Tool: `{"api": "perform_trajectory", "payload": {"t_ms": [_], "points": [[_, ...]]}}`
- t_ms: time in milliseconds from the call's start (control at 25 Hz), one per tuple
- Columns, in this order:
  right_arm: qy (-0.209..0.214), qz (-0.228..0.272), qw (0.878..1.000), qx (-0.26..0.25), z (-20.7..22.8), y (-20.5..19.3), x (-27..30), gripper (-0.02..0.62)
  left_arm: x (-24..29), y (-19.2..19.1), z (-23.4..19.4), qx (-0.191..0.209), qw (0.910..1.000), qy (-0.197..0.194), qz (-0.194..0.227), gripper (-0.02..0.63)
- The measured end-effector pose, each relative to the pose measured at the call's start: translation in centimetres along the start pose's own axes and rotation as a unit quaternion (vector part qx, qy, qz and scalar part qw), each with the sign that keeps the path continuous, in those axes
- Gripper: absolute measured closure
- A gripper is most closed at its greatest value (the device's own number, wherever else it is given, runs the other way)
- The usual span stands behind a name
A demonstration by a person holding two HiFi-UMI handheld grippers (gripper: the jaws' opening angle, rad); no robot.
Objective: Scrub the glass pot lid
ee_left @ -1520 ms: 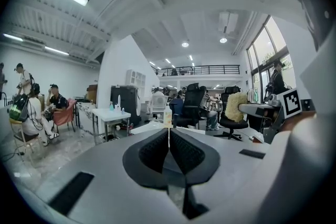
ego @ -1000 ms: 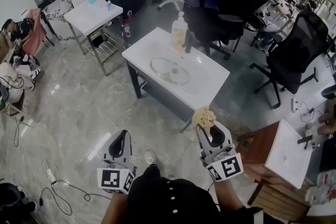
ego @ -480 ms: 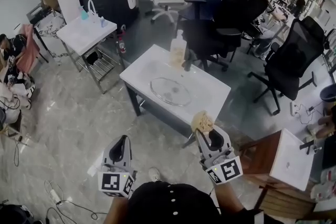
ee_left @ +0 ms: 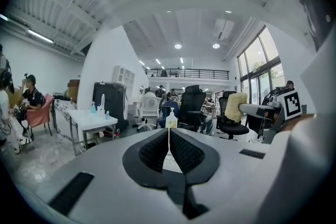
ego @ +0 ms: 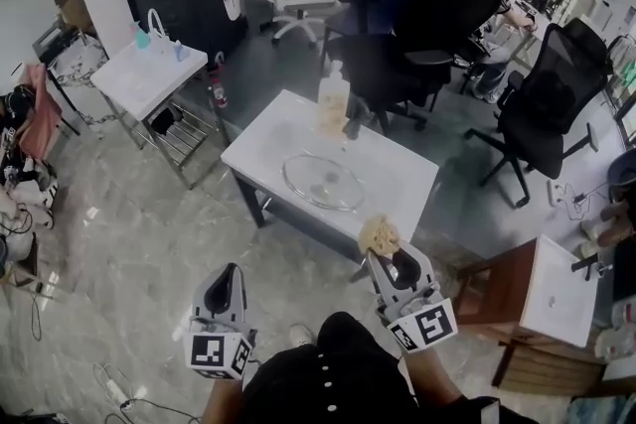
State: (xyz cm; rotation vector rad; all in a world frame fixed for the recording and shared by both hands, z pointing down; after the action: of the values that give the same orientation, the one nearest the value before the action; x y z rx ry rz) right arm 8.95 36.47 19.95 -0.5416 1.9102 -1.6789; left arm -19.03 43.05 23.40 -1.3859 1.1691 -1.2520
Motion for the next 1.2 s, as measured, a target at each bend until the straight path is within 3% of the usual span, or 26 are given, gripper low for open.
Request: {"api": "perform_trajectory", "payload": {"t_ms": [440,840,1200], "points": [[-0.018,-0.011,1.000,0.011,4.5,-2.1,3.4,0.463,7.0,-0.7,0.2,-0.002,0.9993,-0.023,-0.031,0.577],[-0.010,-0.001,1.000,0.005,12.3,-2.7,9.4,0.463,16.7,1.8,0.5,0.010,0.9994,-0.027,-0.020,0.577],[0.000,0.006,1.000,-0.004,20.2,-2.7,12.7,0.463,25.1,3.6,3.2,0.011,0.9991,-0.033,-0.023,0.577]]}}
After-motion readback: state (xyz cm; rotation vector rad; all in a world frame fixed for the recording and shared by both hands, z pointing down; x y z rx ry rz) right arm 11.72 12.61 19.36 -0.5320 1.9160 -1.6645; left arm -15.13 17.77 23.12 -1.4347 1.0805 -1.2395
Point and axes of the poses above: the fingertips, and each gripper's own axes: x forward along the fingers, z to its right, y out of its top, the point moved 5 cm from there along -x, backward along the fingers, and after that the axes turned 8 degrees about y, right-handed, at the moved point
